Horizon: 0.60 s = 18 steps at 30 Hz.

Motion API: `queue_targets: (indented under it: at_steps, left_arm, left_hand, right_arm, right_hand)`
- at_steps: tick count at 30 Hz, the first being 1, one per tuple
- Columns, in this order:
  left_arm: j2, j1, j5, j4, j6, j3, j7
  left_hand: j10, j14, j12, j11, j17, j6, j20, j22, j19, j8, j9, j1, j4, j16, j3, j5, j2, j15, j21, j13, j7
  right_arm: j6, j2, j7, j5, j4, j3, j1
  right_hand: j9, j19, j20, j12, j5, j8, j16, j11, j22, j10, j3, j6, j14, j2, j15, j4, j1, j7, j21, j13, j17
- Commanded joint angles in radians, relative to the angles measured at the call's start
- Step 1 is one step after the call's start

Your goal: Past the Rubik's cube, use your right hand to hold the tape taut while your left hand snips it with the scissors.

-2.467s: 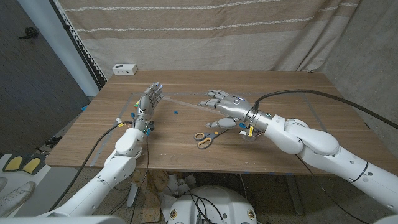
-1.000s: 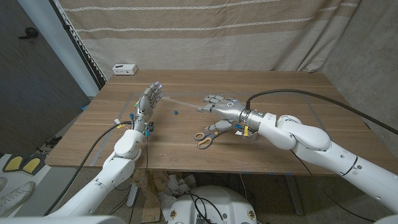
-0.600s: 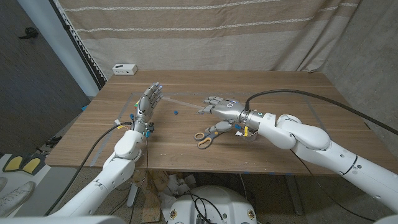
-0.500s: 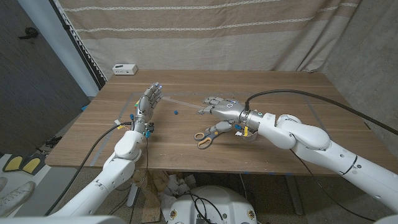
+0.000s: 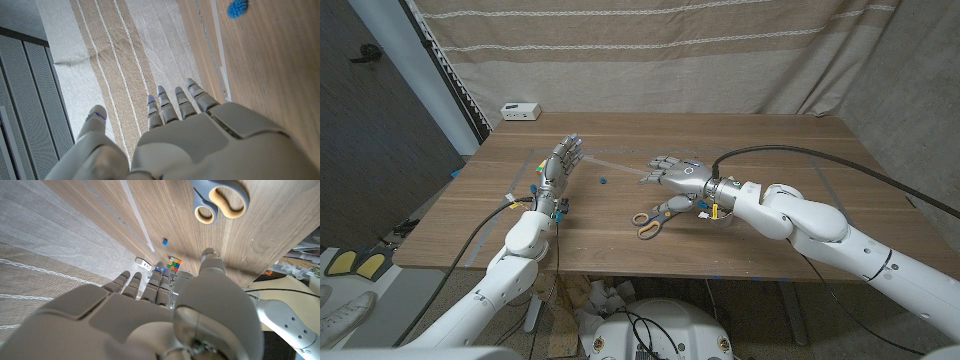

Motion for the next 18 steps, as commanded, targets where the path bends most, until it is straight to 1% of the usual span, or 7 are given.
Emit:
queue_targets:
  at_steps: [1,5,8,12,18]
  left_arm:
    - [-0.002,-0.001,-0.004,0.005,-0.001,0.002,-0.003]
    - [-0.004,-0.006,-0.007,0.014,-0.002,0.002,-0.009]
    - [0.001,-0.007,-0.007,0.012,0.005,0.003,-0.011]
    - [0.003,-0.007,-0.009,0.008,0.009,0.002,-0.012]
    - [0.007,-0.007,-0.01,0.005,0.013,0.004,-0.016]
  left_hand:
    - [0.009,-0.005,0.002,0.0,0.004,0.007,-0.09,0.003,-0.006,0.006,0.004,-0.012,0.0,0.004,-0.002,0.004,-0.003,-0.13,0.004,0.005,0.001]
    - [0.009,-0.005,0.001,0.0,0.004,0.006,-0.09,0.003,-0.006,0.006,0.004,-0.012,0.0,0.004,-0.002,0.004,-0.003,-0.129,0.004,0.005,0.0]
    - [0.01,-0.005,0.002,0.001,0.004,0.007,-0.09,0.003,-0.006,0.007,0.004,-0.012,0.0,0.004,-0.002,0.004,-0.002,-0.129,0.004,0.005,0.0]
    - [0.011,-0.005,0.002,0.002,0.004,0.007,-0.09,0.003,-0.006,0.007,0.004,-0.012,0.0,0.004,-0.003,0.004,-0.002,-0.13,0.003,0.005,0.0]
    - [0.011,-0.004,0.002,-0.001,0.004,0.007,-0.09,0.003,-0.006,0.007,0.003,-0.012,0.0,0.004,-0.003,0.004,-0.001,-0.13,0.004,0.005,-0.001]
  right_arm:
    - [-0.014,0.006,-0.001,-0.04,0.012,-0.014,0.008]
    - [-0.026,0.003,0.004,-0.043,0.014,-0.013,0.003]
    - [-0.04,-0.002,-0.002,-0.048,0.01,-0.008,-0.007]
    - [-0.05,-0.005,-0.002,-0.057,0.007,-0.008,-0.012]
    - [-0.054,-0.009,0.005,-0.077,0.007,-0.017,-0.009]
  right_hand:
    - [0.002,0.001,-0.036,-0.001,-0.002,0.009,-0.004,-0.007,0.001,-0.004,-0.002,0.014,-0.011,-0.006,-0.105,-0.001,0.003,-0.004,0.001,0.005,0.002]
    - [0.002,0.0,-0.037,-0.002,-0.003,0.009,-0.005,-0.009,0.001,-0.007,-0.003,0.013,-0.015,-0.006,-0.106,-0.001,0.004,-0.005,0.0,0.005,0.002]
    - [0.003,-0.002,-0.038,-0.004,-0.003,0.005,-0.009,-0.005,0.001,-0.016,-0.003,0.006,-0.026,-0.007,-0.102,-0.001,0.005,-0.003,0.0,0.006,0.002]
    - [0.003,-0.003,-0.038,-0.004,-0.004,0.006,-0.009,-0.005,0.001,-0.02,-0.003,0.008,-0.032,-0.006,-0.1,-0.001,0.007,-0.007,-0.001,0.006,0.002]
    - [0.004,-0.005,-0.039,-0.003,-0.004,0.008,-0.009,-0.012,0.001,-0.018,-0.002,0.014,-0.035,-0.004,-0.103,-0.002,0.012,-0.009,-0.002,0.006,0.002]
